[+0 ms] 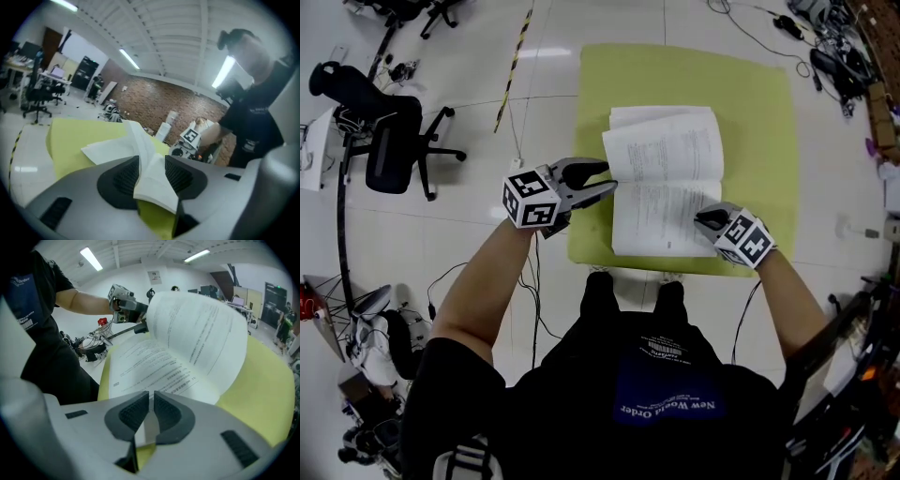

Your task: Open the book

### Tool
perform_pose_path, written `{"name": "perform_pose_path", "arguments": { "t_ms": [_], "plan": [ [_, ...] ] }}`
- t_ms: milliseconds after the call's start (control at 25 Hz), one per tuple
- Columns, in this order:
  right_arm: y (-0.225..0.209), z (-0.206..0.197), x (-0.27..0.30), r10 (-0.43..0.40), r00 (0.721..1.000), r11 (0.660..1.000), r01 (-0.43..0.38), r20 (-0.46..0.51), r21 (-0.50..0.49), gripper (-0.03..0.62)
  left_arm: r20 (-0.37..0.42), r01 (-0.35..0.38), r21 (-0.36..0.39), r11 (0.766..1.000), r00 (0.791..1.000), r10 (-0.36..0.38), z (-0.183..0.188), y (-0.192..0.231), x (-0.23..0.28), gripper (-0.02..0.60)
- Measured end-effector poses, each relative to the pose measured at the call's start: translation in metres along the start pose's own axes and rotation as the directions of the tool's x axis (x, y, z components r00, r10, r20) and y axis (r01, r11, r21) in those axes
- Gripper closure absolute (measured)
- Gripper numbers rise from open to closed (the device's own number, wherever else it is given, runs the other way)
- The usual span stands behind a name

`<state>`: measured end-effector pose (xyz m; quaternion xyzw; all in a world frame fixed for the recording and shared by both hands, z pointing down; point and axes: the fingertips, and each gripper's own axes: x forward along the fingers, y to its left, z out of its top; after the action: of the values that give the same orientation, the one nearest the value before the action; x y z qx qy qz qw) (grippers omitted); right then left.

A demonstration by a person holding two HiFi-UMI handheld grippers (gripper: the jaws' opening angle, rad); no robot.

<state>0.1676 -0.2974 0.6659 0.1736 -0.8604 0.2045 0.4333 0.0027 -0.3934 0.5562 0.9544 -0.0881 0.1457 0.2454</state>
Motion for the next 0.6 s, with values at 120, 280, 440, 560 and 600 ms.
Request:
{"name": "perform_pose_path", "arguments": {
  "t_ms": [120, 280, 440, 560, 600],
  "plan": [
    [0.004, 0.001, 0.0, 0.007, 1.0, 0.999, -0.007, -0.012, -0.034, 0.574, -0.098, 0.076, 0.157, 0.985, 0.993, -0.061, -0.018, -0.029, -0.006, 0.414],
    [0.025, -0.013, -0.021, 0.051, 0.993, 0.988, -0.066, -0.105, -0.142, 0.549, -0.354, 0.235, 0.346, 0.908, 0.929, -0.105, -0.064, -0.063, -0.005, 0.414],
    [0.064, -0.072, -0.06, 0.125, 0.935, 0.952, -0.207, -0.332, -0.225, 0.545, -0.661, 0.448, 0.406, 0.797, 0.746, -0.083, -0.142, -0.086, -0.006, 0.415],
    [0.078, -0.086, -0.095, 0.187, 0.932, 0.961, -0.24, -0.312, -0.14, 0.545, -0.699, 0.464, 0.356, 0.811, 0.708, -0.099, -0.157, -0.089, -0.012, 0.416],
    [0.076, -0.08, -0.105, 0.19, 0.948, 0.97, -0.222, -0.255, -0.102, 0.545, -0.682, 0.437, 0.334, 0.835, 0.724, -0.107, -0.154, -0.088, -0.016, 0.414]
  ]
}}
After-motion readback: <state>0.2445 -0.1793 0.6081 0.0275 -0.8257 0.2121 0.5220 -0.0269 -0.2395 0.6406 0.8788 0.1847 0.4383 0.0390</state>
